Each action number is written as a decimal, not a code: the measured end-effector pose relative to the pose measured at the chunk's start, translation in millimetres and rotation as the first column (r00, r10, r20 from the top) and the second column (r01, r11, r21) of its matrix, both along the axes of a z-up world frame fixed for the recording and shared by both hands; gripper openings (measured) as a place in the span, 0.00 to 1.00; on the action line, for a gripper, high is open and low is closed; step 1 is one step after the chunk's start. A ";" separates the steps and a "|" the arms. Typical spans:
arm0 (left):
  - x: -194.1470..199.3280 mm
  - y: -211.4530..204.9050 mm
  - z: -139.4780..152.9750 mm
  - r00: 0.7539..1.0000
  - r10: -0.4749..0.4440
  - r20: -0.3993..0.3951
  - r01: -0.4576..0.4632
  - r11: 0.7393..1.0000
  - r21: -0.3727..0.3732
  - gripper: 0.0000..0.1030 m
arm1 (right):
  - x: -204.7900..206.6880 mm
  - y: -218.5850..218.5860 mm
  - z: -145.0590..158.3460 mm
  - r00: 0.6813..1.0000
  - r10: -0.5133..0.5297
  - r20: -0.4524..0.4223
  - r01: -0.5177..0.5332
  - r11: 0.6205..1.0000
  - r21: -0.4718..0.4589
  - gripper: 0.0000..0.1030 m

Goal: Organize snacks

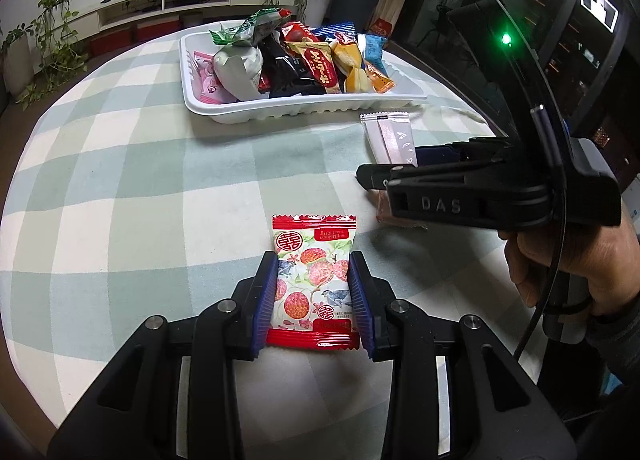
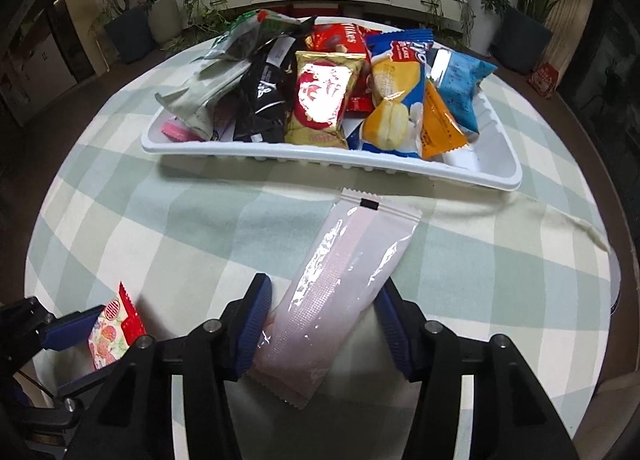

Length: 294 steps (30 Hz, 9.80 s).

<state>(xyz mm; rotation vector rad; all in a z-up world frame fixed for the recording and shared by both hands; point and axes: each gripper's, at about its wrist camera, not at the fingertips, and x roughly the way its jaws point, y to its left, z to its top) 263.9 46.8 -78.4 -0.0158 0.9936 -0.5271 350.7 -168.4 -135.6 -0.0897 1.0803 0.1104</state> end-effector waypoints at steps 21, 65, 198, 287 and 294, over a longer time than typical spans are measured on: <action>-2.2 -2.0 -0.6 1.000 -0.015 0.009 0.015 1.000 0.010 0.32 | -32.7 -6.6 5.2 0.997 0.066 0.033 -0.068 0.996 0.058 0.26; 194.2 -58.2 124.3 0.978 0.105 0.180 -0.098 0.994 -0.050 0.32 | 113.2 -74.1 131.8 0.953 0.062 0.296 -0.110 0.983 0.149 0.26; -176.5 -76.7 89.6 0.875 0.403 0.269 -0.427 0.903 0.037 1.00 | -223.6 -98.4 92.3 0.906 -0.117 0.407 0.117 0.993 0.026 0.95; -180.3 -77.5 83.5 0.867 0.411 0.284 -0.440 0.897 0.044 1.00 | -223.9 -99.0 93.5 0.910 -0.119 0.397 0.115 0.993 0.032 0.95; -180.4 -79.6 84.5 0.863 0.400 0.307 -0.437 0.898 0.059 1.00 | -225.0 -99.1 92.5 0.910 -0.120 0.396 0.117 0.993 0.031 0.95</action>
